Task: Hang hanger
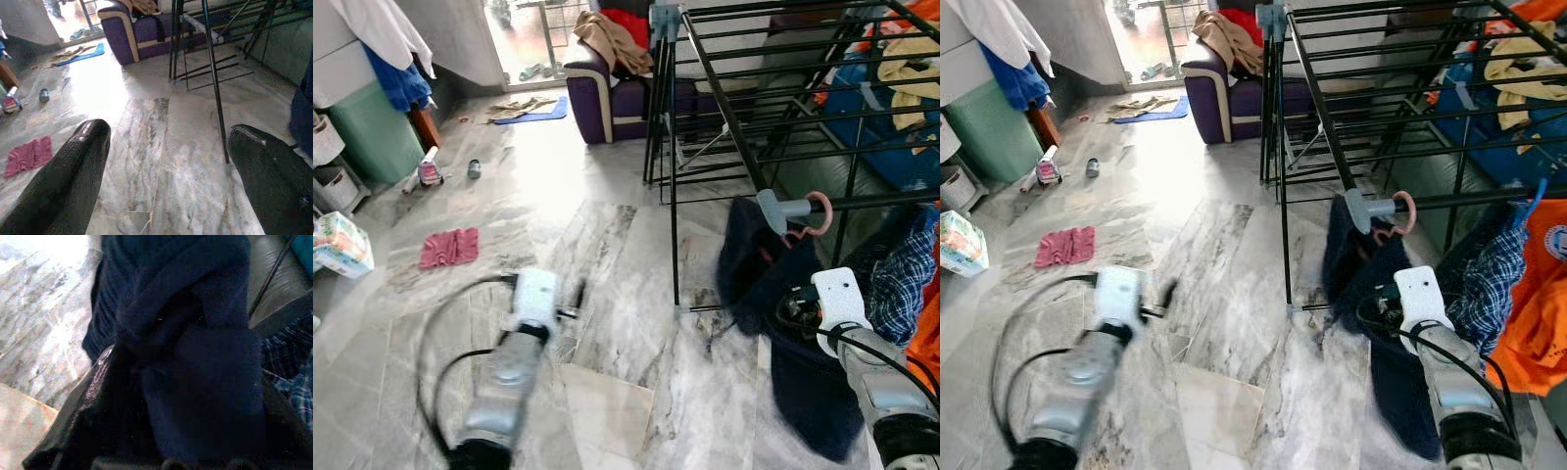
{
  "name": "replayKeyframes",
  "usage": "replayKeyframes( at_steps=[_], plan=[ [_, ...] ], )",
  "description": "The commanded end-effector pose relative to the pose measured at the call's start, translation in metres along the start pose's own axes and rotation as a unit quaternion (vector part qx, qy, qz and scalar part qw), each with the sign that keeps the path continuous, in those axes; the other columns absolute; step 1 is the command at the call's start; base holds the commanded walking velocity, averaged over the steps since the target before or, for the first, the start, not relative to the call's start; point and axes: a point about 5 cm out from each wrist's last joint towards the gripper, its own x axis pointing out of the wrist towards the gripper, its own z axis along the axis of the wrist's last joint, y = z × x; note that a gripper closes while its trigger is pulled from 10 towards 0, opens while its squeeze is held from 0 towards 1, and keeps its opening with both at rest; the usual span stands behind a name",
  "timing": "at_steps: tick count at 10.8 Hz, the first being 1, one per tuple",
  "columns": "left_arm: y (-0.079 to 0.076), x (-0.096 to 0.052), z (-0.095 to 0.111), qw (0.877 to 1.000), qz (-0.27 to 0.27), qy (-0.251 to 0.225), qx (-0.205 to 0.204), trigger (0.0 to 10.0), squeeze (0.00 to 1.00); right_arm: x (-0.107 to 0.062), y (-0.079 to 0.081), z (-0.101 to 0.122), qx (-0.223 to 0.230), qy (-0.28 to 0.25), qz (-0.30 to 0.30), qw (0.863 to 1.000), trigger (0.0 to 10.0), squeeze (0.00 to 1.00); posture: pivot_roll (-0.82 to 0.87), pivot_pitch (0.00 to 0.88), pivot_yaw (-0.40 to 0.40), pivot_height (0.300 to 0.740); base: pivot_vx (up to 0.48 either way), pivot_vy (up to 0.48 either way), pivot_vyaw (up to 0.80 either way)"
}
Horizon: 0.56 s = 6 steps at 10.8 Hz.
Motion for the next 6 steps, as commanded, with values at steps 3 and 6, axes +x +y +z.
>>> replayKeyframes(
  at_steps=[3,6],
  plan=[
    [0.000,-0.001,-0.003,1.000,-0.001,0.000,0.002,10.0,0.00,0.006,0.002,0.002,0.005,-0.010,0.011,1.000,0.0,0.00,-0.10,0.000,0.093,0.740,0.000,0.000,0.00],
    [-0.008,-0.001,-0.004,1.000,-0.016,0.004,-0.001,10.0,0.00,0.008,0.000,0.003,0.010,-0.019,0.013,1.000,0.0,0.00,-0.11,0.000,0.096,0.740,0.000,0.000,0.00]
  ],
)
